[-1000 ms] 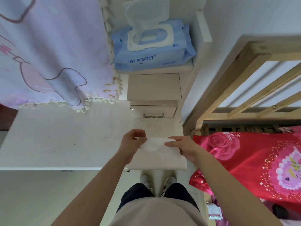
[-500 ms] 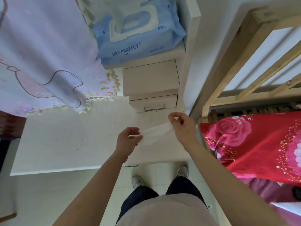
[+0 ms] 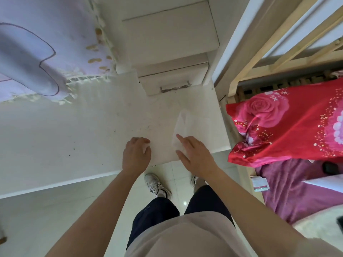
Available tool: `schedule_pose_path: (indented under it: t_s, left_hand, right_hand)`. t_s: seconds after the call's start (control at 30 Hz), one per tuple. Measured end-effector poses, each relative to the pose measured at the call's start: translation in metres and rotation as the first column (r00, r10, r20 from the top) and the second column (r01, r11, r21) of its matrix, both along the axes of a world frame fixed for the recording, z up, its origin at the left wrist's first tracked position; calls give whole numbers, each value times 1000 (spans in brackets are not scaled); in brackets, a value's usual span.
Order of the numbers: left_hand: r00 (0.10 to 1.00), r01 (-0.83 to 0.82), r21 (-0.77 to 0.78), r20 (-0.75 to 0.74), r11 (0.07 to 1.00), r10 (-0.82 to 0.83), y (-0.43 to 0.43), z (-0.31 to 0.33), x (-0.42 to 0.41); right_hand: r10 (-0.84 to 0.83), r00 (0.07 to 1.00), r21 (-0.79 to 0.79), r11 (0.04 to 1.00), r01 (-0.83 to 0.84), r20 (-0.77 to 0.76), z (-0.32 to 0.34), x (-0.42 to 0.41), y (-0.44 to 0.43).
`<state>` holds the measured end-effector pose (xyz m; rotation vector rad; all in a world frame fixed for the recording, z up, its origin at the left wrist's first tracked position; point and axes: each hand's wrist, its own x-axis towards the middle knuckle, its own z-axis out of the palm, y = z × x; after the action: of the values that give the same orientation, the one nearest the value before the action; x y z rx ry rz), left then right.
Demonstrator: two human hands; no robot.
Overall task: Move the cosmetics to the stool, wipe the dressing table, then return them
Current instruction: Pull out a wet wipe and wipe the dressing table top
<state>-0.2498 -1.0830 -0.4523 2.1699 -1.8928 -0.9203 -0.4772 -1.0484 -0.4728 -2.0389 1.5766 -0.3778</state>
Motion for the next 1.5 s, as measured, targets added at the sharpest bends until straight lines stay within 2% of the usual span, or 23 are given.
schedule_pose_path:
  t_s: [0.1, 0.3, 0.47, 0.57, 0.7, 0.77, 0.8, 0.83, 0.87, 0.9, 0.93, 0.97, 1.0, 1.03, 1.1, 1.13, 1.2, 1.23, 1.27, 1.3, 1.37, 1.43, 1.5]
  left_hand:
    - [995, 84, -103, 70, 991, -77, 6, -6, 3]
    - [987, 131, -201, 117, 971, -109, 9, -14, 6]
    - [999, 5, -326, 43, 945, 10, 1, -27, 12]
    - [995, -93, -396, -15, 914, 95, 1, -34, 10]
    - [989, -148, -435, -73, 888, 129, 2, -41, 9]
    - [990, -142, -457, -84, 878, 116, 3, -44, 12]
    - [989, -147, -463, -93, 874, 117, 4, -45, 13]
    - [987, -159, -465, -104, 871, 125, 3, -46, 13]
    - [984, -174, -463, -118, 869, 134, 3, -47, 14]
    - [981, -186, -460, -131, 868, 141, 3, -47, 13]
    - [979, -198, -458, -143, 867, 148, 2, -47, 13]
    - [976, -207, -456, -152, 865, 154, 2, -47, 12]
    - [974, -216, -454, -157, 865, 161, 2, -47, 11]
    - [972, -226, -449, -160, 864, 170, 2, -46, 11]
    - [970, -235, -440, -170, 867, 176, 2, -45, 11]
    - [969, -234, -438, -175, 868, 173, 2, -44, 11]
    - [971, -225, -435, -180, 872, 160, 1, -44, 13]
    - [972, -218, -432, -176, 875, 155, 1, -43, 13]
    - [973, -213, -427, -171, 879, 153, 1, -42, 13]
    - [974, -210, -419, -168, 883, 152, 1, -41, 13]
    - [974, -205, -398, -170, 894, 148, 0, -39, 14]
    - [977, -193, -375, -163, 907, 140, -2, -37, 15]
    - [982, -162, -360, -150, 919, 114, -2, -37, 18]
  right_hand:
    - [-174, 984, -177, 970, 166, -32, -8, 4, -1]
    - [-217, 942, -2, 975, 224, -255, -36, 8, -35]
    - [-412, 862, -32, 906, 422, -297, -50, 13, -107]
    - [-370, 874, -53, 926, 373, -316, -51, 44, -131]
    - [-62, 979, -64, 997, 51, -194, -50, 77, -131]
    - [50, 998, -34, 998, -49, 33, -41, 73, -127]
    - [-2, 984, -23, 1000, 6, 178, -33, 66, -126]
    - [-139, 945, -13, 989, 150, 296, -25, 57, -126]
    - [-337, 861, 29, 935, 353, 382, -18, 45, -129]
    - [-540, 713, 105, 823, 558, 446, -13, 31, -134]
    - [-697, 510, 207, 671, 712, 504, -8, 16, -139]
    - [-767, 323, 259, 528, 809, 554, -4, 0, -144]
    - [-779, 223, 235, 427, 873, 587, 1, -13, -147]
    - [-774, 206, 169, 373, 912, 598, 5, -24, -149]
    - [-769, 327, 18, 402, 915, 550, 5, -33, -150]
    - [-761, 461, -54, 494, 868, 456, -2, -32, -151]
    - [-629, 777, -99, 772, 628, 29, -21, -13, -148]
    - [-514, 841, -44, 856, 514, -172, -29, 5, -145]
    - [-412, 865, -16, 905, 426, -286, -35, 25, -142]
    - [-346, 885, -14, 933, 360, -311, -37, 46, -139]
    - [-204, 947, -12, 978, 207, -250, -37, 87, -135]
    - [-45, 993, 49, 998, 51, -108, -30, 116, -136]
    - [3, 995, 145, 989, -17, 97, -18, 123, -141]
